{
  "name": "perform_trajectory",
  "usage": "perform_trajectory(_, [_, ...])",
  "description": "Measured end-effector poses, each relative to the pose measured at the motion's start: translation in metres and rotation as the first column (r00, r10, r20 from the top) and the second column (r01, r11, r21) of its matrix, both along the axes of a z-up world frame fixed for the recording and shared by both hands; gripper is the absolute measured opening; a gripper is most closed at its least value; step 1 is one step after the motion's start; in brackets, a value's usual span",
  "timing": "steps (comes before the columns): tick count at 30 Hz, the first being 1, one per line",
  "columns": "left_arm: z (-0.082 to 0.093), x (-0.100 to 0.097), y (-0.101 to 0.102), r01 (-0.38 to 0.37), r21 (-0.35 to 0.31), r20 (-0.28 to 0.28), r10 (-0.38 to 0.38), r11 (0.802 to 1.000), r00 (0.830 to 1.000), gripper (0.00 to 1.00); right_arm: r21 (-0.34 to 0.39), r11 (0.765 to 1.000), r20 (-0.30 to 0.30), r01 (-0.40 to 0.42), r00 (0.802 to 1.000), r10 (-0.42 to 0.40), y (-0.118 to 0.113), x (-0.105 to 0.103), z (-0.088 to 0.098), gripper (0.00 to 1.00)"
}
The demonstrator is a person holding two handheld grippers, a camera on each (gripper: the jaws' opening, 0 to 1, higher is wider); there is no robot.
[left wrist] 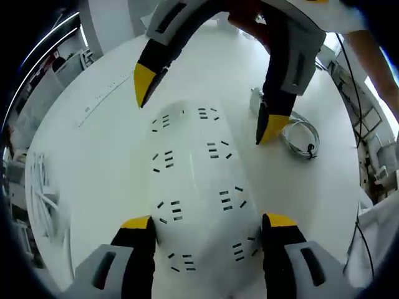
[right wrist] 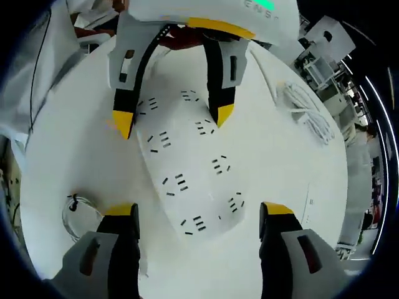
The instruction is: Straighten the power strip on the desk, plug the charger into it
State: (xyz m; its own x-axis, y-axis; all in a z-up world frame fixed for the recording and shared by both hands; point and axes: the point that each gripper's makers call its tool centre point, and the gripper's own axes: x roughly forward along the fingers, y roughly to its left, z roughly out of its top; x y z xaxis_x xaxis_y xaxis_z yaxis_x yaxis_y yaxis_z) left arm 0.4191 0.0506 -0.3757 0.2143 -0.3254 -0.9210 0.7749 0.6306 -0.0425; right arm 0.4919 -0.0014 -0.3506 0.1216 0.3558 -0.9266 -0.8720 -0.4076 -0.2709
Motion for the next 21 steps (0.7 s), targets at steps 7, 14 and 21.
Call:
perform_trajectory(7, [0.0, 0.0, 0.001, -0.004, -0.016, 0.007, 0.004, 1.0, 1.0, 0.7, -0.07, 0.997, -0.038, -0.013, 0.999, 0.01, 0.002, 0.004, -0.011, 0.73])
perform_trajectory(14, [0.0, 0.001, 0.0, -0.003, -0.016, 0.008, 0.003, 1.0, 1.0, 0.7, -0.094, 0.995, -0.049, -0.024, 0.999, 0.019, 0.002, 0.006, -0.018, 0.68])
perform_trajectory(21, [0.0, 0.001, 0.001, -0.002, -0.019, 0.009, 0.002, 1.0, 1.0, 0.7, -0.122, 0.992, -0.061, -0.031, 0.998, 0.023, 0.003, 0.004, -0.019, 0.66])
